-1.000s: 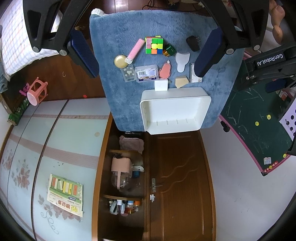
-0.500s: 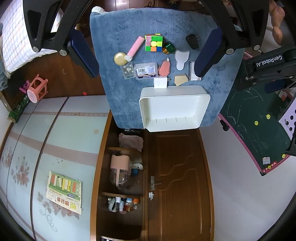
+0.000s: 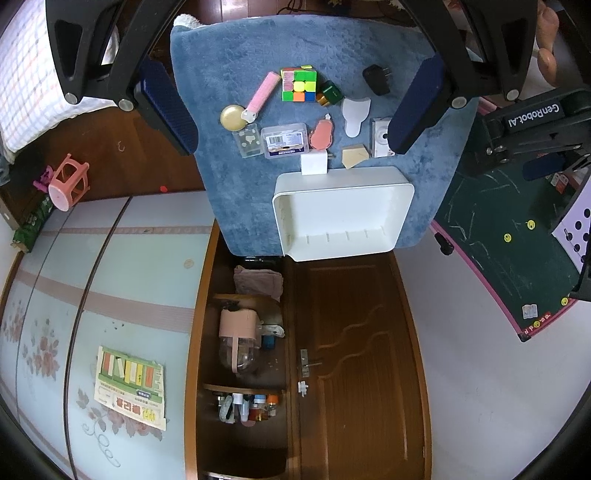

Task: Organize rigid objects

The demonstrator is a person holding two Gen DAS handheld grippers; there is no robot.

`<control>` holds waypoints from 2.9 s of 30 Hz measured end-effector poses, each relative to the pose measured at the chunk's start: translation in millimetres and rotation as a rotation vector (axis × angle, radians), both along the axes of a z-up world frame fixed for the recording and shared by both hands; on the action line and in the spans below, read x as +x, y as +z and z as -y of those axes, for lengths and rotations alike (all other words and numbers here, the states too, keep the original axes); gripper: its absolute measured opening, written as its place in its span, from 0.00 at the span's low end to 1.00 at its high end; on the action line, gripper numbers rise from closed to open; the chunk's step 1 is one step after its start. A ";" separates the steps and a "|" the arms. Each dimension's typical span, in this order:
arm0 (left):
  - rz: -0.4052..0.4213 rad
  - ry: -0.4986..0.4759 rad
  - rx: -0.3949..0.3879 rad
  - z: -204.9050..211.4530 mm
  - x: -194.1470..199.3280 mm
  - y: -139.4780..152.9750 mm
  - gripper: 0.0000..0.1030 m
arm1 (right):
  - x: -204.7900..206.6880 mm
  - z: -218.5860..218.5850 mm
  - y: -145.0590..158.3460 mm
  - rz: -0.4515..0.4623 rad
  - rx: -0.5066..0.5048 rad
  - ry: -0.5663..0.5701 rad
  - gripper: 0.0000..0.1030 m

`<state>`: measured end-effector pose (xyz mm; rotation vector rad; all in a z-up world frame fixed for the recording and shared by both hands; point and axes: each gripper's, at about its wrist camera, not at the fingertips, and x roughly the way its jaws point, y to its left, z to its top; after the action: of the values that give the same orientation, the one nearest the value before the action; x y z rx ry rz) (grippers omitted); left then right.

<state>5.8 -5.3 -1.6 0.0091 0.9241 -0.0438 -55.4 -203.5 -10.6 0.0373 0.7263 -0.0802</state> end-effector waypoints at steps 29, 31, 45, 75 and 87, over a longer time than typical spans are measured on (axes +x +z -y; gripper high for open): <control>0.013 -0.080 -0.049 -2.4 -8.4 3.9 0.92 | 0.6 -4.1 0.2 0.000 0.022 -0.002 1.00; 0.009 -0.083 -0.046 -2.0 -7.7 2.6 0.92 | -0.7 -3.1 -1.9 -0.003 0.023 -0.005 1.00; 0.058 -0.049 0.039 -8.9 16.7 -21.3 0.92 | 16.9 25.3 -38.7 -0.036 0.009 -0.097 1.00; -0.296 -0.571 0.135 16.4 53.4 -232.8 0.92 | 66.1 19.7 -259.2 -0.365 0.068 0.069 0.97; -0.389 -0.707 0.198 29.8 60.7 -268.6 0.92 | 85.0 5.5 -286.6 -0.409 0.022 0.078 0.80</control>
<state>66.5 -35.1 -270.2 0.5273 1.2726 -0.6276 29.6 -209.0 -297.2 0.0139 1.1368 -0.0046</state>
